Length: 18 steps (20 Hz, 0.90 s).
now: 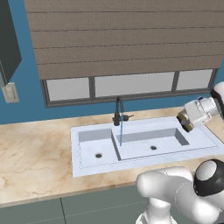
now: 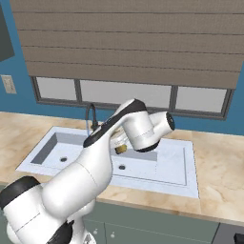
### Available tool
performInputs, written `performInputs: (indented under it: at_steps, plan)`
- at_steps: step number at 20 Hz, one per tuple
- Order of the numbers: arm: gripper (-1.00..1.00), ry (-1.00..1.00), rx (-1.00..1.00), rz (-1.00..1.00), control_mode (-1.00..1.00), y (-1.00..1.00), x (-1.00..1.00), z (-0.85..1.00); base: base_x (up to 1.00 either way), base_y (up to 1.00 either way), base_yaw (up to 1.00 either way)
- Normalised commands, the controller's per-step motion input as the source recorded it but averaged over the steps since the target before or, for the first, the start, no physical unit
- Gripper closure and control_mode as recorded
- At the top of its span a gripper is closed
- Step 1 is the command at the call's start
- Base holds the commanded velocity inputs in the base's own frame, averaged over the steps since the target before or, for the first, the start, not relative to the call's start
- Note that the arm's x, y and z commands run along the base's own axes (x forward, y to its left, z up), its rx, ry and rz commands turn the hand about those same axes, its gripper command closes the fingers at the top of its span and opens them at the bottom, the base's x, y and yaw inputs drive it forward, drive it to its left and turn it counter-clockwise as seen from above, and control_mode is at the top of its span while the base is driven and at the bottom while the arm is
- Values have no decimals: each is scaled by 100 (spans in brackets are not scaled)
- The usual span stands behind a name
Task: Soak the sponge with water for a few seconds and then drop it inside the sink.
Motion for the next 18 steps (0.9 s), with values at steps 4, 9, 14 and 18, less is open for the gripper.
performInputs:
  at_steps: [4, 9, 14, 18]
  plan:
    - [100, -3, 0, -6, -100, 23, 30, -30, 0, 0, 0]
    - [100, 0, 0, -1, -100, 22, 38, -29, 0, 0, 0]
    - [100, 1, 0, 0, -100, 7, 40, -17, 0, 0, 0]
    - [100, 1, 0, 0, -100, 7, 28, -25, 0, 0, 0]
